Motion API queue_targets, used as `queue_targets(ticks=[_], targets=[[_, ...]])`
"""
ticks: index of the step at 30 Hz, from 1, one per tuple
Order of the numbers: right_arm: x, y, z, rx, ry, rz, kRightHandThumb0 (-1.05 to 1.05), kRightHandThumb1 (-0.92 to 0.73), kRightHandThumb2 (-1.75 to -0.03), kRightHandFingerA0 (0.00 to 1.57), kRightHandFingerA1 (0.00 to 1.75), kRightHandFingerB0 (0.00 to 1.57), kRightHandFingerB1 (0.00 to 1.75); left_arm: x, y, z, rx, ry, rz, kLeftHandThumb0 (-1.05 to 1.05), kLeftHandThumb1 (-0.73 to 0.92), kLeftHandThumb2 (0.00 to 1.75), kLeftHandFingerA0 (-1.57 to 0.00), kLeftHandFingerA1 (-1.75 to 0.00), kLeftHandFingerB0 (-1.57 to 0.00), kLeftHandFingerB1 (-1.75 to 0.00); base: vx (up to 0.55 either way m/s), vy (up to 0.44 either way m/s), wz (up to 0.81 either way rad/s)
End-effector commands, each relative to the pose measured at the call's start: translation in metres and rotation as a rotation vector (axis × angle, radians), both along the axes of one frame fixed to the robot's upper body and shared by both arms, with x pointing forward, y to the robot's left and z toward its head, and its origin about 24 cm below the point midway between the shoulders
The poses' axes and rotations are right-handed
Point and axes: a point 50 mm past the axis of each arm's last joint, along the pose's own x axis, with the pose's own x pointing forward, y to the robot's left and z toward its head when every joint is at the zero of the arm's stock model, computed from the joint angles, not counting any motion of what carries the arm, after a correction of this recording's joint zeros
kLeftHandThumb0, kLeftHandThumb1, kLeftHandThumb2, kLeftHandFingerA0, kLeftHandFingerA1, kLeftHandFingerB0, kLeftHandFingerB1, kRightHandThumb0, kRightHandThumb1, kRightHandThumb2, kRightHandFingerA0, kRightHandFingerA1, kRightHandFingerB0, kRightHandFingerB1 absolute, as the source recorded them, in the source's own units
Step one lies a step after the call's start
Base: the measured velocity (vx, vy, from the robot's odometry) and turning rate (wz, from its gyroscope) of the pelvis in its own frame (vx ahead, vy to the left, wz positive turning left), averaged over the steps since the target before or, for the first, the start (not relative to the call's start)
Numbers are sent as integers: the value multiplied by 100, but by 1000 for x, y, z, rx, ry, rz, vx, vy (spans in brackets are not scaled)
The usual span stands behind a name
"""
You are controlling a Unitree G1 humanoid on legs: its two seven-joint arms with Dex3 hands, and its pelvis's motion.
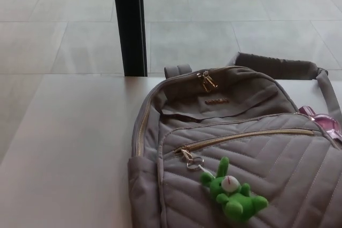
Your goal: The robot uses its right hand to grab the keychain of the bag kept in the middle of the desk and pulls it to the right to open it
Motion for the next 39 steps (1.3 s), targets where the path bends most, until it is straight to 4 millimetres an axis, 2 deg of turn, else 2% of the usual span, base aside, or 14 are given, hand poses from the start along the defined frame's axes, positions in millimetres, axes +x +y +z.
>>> queue_targets(ticks=[1,2,4,6,7,11,19,22,23,25,29,32,34,39], targets=[[6,-9,11,-22,-99,-27,-52,-52,-88,88,89,39,58,5,4,4,-12,-52,0,-82,81,118,-44,-59,-32,-51,0,0,0],[10,-11,14,-25,-147,-59,-49,-63,-59,83,89,38,48,6,4,4,-8,-52,-7,-86,92,79,-48,-51,-38,-42,0,0,0],[21,-17,23,-39,-266,-118,-59,-52,-85,72,88,22,56,7,3,4,-8,-56,-10,-85,92,83,-49,-52,-35,-41,0,0,0],[26,-20,26,-45,-303,-138,-58,-67,-60,71,102,21,47,7,3,3,-9,-58,-8,-86,92,84,-49,-52,-35,-41,0,0,0],[47,-27,40,-65,-447,-176,-72,-55,-87,80,124,2,44,8,2,3,-11,-64,-4,-79,79,118,-47,-61,-33,-52,0,0,0],[98,-37,82,-126,-700,-184,-71,-68,-63,78,128,0,34,10,1,2,-24,-79,12,-84,92,80,-51,-51,-38,-39,0,0,0],[211,30,212,-165,-1210,210,-82,-53,-90,84,106,3,43,16,0,0,-21,-93,10,-86,92,81,-49,-51,-37,-40,0,-1,1],[225,57,236,-159,-1240,383,-84,-66,-60,47,66,8,46,15,-1,0,-28,-96,-3,-86,92,80,-51,-50,-38,-38,0,0,0],[234,81,253,-150,-1280,496,-79,-55,-90,42,64,6,44,15,-1,0,-24,-94,0,-87,92,81,-49,-51,-36,-40,0,0,0],[242,104,268,-78,-1342,581,-74,-64,-60,48,63,14,33,15,-2,-1,-23,-94,8,-87,91,82,-50,-51,-36,-40,0,0,0],[256,160,284,11,-1314,840,-85,-55,-92,37,60,6,28,16,-2,-1,-20,-96,-3,-88,91,82,-50,-50,-37,-41,0,0,0],[257,184,281,42,-1271,960,-80,-67,-61,36,49,13,24,17,-2,0,-27,-108,-3,-87,92,81,-49,-52,-36,-41,0,0,0],[254,200,273,28,-1228,1064,-89,-58,-96,33,56,4,30,17,-2,0,-23,-105,-3,-90,91,83,-49,-51,-37,-42,0,0,0],[243,243,252,89,-1121,1275,-80,-70,-62,42,44,17,28,20,0,2,-10,-104,-29,-87,92,82,-52,-51,-38,-41,0,0,0]])
